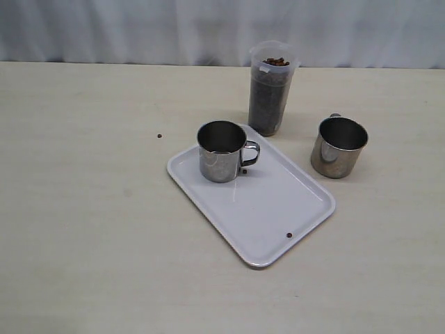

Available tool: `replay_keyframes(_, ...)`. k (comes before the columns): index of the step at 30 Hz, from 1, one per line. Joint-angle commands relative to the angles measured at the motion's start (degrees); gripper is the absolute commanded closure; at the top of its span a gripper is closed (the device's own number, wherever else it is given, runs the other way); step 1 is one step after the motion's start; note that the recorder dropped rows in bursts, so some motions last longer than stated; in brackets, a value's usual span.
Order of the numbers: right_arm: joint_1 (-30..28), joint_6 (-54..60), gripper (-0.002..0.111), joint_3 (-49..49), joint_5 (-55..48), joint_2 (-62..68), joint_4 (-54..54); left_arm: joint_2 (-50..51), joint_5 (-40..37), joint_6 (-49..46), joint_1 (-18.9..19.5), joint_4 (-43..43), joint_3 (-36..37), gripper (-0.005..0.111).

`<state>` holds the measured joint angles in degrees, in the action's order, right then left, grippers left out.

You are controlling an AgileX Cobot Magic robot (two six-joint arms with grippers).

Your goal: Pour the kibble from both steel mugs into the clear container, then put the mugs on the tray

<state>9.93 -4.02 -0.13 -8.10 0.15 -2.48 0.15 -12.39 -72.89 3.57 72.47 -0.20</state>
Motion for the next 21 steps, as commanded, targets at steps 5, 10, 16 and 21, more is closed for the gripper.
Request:
replay_keyframes(5,0.14,0.55,0.104,0.13,0.07,-0.15,0.29,-0.15,4.33,53.02,-0.25,-48.59,0.2,0.107)
replay_keyframes(10,0.14,0.55,0.104,0.13,0.07,-0.15,0.29,-0.15,4.35,69.3,-0.25,-65.39,0.2,0.107)
replay_keyframes(16,0.14,0.55,0.104,0.13,0.07,-0.15,0.29,-0.15,4.25,71.18,-0.25,-69.28,0.2,0.107)
replay_keyframes(21,0.14,0.55,0.104,0.13,0.07,-0.15,0.29,-0.15,4.25,74.84,-0.25,-71.27,0.2,0.107)
